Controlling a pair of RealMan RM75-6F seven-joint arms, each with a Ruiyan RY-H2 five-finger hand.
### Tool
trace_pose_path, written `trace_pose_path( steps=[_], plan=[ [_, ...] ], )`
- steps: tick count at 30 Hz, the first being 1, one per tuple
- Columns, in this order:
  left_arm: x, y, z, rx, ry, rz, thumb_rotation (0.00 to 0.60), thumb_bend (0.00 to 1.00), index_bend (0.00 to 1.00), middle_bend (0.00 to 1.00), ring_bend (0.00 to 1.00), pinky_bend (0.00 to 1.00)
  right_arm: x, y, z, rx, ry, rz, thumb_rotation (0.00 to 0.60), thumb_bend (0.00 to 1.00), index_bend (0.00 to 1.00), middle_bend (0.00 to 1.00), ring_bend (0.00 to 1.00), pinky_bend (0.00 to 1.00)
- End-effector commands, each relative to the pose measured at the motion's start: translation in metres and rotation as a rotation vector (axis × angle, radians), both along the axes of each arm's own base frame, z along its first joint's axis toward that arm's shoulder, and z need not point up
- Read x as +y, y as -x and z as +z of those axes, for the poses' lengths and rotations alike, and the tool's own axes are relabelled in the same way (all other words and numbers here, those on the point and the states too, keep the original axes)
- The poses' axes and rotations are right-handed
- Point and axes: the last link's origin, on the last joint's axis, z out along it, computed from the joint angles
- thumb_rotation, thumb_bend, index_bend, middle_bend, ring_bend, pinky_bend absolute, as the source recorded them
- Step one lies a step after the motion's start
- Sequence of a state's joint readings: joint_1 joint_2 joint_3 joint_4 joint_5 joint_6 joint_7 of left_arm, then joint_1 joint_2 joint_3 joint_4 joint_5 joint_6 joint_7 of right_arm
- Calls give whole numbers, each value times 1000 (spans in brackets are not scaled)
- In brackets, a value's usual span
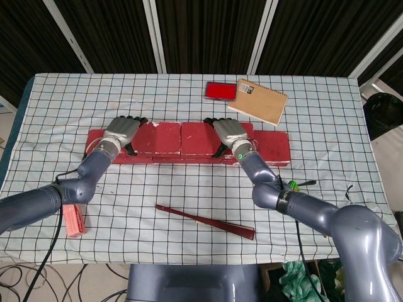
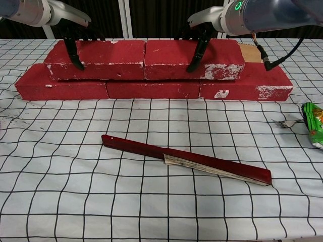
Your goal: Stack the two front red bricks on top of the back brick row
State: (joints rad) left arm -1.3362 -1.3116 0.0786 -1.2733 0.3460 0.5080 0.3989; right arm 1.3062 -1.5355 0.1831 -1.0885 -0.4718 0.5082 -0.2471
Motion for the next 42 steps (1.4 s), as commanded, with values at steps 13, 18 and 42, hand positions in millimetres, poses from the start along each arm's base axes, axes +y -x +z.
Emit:
trace_pose_path(
  steps=[13,18,42],
  plan=[
    [0,1,-3,-5,1,9,600,255,141,191,117,232,-1,3,-3,13,-8,-12,600,322,295,342,386,385],
    [0,3,-5,-4,4,12,600,252,141,189,114,232,-1,4,-4,15,-12,-18,600,322,295,332,371,384],
    [2,5,-9,-10,3,20,600,94,116,156,58,219,-3,9,-11,44,-26,-35,600,301,291,245,238,268]
  ],
)
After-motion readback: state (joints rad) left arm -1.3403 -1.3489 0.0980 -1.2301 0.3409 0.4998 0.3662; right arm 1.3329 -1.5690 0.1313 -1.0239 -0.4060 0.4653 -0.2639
